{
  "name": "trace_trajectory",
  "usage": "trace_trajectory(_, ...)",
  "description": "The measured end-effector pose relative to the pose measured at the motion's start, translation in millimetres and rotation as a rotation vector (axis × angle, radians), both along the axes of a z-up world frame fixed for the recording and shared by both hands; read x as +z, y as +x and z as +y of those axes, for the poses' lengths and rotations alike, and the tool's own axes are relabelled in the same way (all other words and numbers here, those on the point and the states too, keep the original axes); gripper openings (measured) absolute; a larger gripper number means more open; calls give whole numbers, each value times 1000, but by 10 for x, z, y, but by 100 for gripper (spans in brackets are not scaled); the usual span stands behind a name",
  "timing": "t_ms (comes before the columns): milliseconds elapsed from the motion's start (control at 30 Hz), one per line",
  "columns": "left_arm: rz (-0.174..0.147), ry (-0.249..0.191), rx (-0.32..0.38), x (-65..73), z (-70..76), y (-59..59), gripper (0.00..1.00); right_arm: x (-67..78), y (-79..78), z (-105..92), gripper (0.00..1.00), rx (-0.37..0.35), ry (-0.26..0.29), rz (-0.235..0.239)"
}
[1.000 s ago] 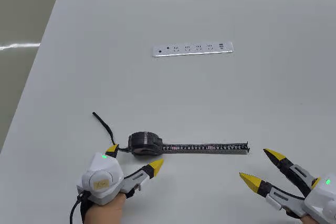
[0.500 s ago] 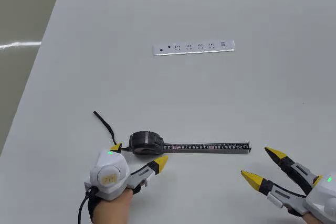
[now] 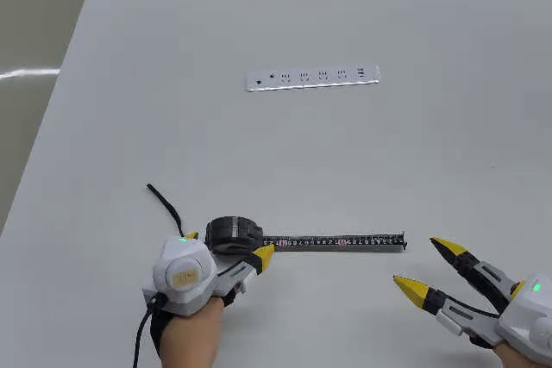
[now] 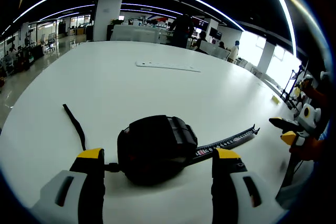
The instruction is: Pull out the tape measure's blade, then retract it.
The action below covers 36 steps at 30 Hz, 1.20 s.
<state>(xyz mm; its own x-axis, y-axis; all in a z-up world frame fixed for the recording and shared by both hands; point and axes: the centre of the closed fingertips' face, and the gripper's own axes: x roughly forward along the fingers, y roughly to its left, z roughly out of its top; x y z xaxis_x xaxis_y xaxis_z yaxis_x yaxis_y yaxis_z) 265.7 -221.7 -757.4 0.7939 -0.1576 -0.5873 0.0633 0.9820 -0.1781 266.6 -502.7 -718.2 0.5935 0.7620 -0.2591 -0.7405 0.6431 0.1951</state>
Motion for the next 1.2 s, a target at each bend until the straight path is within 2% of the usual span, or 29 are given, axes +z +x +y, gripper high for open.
trace_trajectory(133, 13, 9, 6, -18, -20, 6, 83, 7, 15, -8, 57, -1, 1, 0)
trace_trajectory(200, 16, -9, 17, -18, -26, 9, 83, -1, 23, -11, 57, 0, 0, 1)
trace_trajectory(300, 26, 1, 17, -30, -38, 19, 82, -11, 25, 2, 57, 7, -3, 3)
trace_trajectory(633, 62, -8, 51, -91, -66, 44, 81, -65, 44, -16, 56, 14, -4, 17)
trace_trajectory(1200, 93, -17, 105, -132, -92, 141, 80, -140, 97, -77, 55, 17, -1, 28)
